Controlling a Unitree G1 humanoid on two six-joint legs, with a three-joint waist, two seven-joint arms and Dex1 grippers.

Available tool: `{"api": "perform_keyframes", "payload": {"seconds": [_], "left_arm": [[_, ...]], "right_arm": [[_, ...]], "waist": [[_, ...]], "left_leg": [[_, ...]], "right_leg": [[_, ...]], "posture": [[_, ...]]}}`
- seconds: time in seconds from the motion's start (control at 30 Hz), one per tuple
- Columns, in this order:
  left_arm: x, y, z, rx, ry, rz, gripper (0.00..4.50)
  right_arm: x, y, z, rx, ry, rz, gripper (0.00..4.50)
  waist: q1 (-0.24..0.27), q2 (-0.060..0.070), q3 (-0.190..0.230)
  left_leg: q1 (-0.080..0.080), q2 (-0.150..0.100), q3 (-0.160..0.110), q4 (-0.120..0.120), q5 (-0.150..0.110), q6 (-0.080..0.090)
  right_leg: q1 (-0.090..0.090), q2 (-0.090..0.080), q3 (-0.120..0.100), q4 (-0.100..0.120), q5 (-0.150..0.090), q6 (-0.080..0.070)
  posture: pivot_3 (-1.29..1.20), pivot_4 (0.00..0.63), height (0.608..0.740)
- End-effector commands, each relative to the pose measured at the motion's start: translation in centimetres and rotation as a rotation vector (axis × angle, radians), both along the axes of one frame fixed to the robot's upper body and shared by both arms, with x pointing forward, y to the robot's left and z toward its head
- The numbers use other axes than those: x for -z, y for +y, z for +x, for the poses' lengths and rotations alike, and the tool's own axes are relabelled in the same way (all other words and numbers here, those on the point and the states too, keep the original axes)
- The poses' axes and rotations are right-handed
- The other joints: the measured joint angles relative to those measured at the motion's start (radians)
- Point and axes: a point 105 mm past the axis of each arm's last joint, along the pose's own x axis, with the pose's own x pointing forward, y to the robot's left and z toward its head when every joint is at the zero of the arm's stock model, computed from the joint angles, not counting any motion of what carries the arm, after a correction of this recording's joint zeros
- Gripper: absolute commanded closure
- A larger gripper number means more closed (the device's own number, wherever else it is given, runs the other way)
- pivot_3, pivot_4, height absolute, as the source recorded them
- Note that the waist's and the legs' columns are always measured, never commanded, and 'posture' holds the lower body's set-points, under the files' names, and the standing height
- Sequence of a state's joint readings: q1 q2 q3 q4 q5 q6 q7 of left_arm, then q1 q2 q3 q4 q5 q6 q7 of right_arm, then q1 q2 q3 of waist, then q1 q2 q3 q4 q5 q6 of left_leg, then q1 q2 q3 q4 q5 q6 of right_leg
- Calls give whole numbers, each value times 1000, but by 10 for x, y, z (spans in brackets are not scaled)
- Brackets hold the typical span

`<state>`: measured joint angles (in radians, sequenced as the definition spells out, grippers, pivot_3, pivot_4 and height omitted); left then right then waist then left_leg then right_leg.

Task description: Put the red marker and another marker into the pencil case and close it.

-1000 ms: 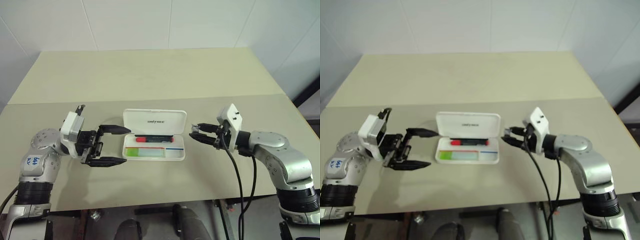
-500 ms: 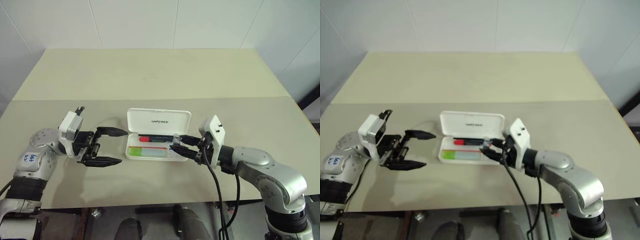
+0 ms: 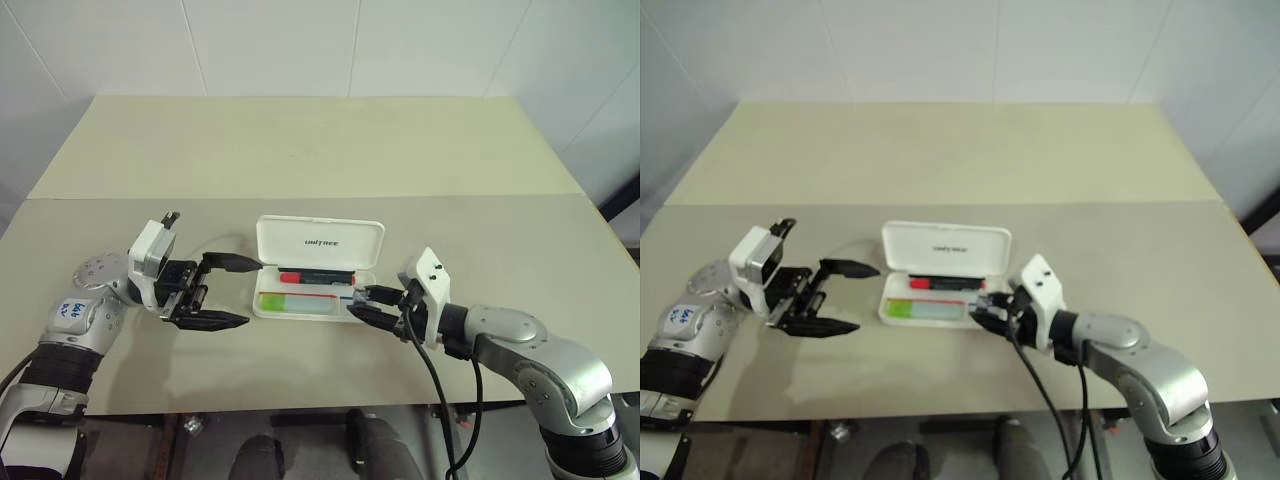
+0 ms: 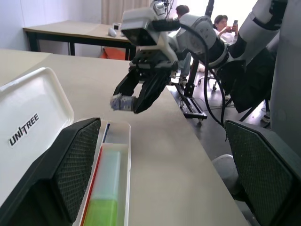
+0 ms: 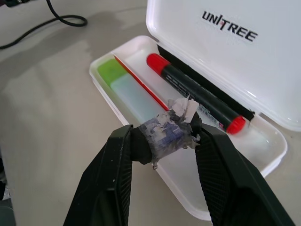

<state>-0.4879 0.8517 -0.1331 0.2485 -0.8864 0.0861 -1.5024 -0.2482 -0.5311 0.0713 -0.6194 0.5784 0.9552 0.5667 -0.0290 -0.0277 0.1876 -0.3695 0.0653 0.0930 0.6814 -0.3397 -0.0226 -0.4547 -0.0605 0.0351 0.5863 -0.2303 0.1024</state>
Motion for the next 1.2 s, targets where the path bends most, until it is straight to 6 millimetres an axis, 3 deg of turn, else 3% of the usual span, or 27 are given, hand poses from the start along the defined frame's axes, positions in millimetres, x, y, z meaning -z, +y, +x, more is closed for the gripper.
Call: {"api": "perform_keyframes", "payload": {"seconds": [0.03,0.53,0.73,0.93,1.2], "left_arm": [[-9,2,-12,124,-38,-6,0],[-8,4,-13,119,-42,-4,0],[-7,3,-14,117,-48,-8,0],[-9,1,-12,121,-47,-8,0],[-14,-2,-5,127,-54,1,0]], "right_arm": [[2,3,0,-20,-19,-6,2877],[5,5,5,2,-33,-17,2877],[-8,1,5,110,-48,-5,2877],[-9,16,-4,213,-35,20,2877],[-10,19,-5,345,-30,29,2877]], "waist": [[0,0,0],[1,0,0],[1,0,0],[1,-1,-1],[1,-1,-1]], "left_leg": [[0,0,0,0,0,0],[0,0,0,1,0,0],[0,0,0,1,0,0],[0,0,0,0,0,0],[-1,0,0,1,0,0]], "right_leg": [[0,0,0,1,0,0],[0,0,0,1,0,0],[0,0,0,3,0,0],[0,0,0,3,0,0],[0,0,0,4,-1,-1]], "posture": [[0,150,740],[0,150,740],[0,150,740],[0,150,740],[0,150,740]]}}
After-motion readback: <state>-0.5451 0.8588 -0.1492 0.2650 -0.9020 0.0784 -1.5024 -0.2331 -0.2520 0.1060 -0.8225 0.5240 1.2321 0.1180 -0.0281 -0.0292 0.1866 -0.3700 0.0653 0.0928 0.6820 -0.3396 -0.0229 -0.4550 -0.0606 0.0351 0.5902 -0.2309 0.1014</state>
